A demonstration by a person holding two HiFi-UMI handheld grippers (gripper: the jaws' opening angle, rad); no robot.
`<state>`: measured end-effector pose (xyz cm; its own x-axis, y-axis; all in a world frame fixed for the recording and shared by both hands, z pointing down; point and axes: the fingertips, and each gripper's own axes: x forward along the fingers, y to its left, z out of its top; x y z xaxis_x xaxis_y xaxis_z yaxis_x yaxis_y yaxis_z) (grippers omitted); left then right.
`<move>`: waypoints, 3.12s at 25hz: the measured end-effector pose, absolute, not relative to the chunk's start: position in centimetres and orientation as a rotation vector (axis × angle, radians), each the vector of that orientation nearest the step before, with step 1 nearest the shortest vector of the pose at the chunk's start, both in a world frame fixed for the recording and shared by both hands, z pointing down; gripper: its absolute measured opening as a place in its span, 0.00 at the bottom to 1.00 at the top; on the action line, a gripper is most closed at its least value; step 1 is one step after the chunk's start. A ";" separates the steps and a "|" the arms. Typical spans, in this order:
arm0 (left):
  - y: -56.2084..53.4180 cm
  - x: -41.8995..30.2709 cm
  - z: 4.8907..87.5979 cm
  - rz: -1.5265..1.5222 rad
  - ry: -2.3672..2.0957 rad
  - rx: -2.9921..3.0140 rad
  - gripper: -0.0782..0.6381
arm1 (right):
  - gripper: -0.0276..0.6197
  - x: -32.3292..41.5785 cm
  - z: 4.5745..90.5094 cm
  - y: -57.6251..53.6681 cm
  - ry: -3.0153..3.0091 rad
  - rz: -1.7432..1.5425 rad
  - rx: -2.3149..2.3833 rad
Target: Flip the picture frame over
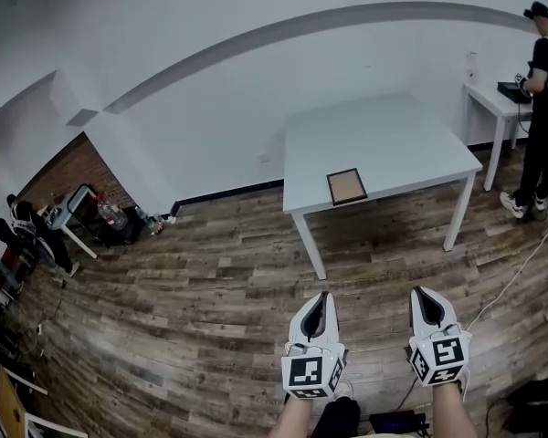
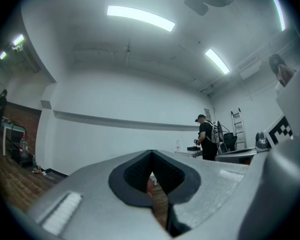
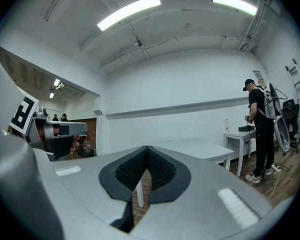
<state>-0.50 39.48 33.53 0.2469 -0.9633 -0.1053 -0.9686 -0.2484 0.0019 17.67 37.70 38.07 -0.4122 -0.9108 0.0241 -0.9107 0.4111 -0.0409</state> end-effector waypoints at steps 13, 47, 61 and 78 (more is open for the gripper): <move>23.5 -8.6 34.2 0.126 1.857 -2.478 0.11 | 0.08 8.9 38.4 22.3 2.673 -0.090 -1.767; -5.1 -6.2 41.9 0.018 2.034 -2.447 0.11 | 0.08 9.5 47.6 -7.3 2.756 -0.411 -1.687; -10.5 -6.9 44.3 -0.073 1.975 -2.539 0.11 | 0.29 9.5 62.2 -15.1 1.870 -1.468 -1.351; -10.9 -7.8 46.7 -0.138 1.992 -2.558 0.11 | 0.21 8.6 65.1 -17.6 1.671 -1.528 -1.278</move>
<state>-7.79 -10.94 46.69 0.2448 -0.9608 0.1305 -0.9696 -0.2430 0.0298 8.57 -17.61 65.14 -0.4088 -0.8893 0.2050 -0.2837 -0.0897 -0.9547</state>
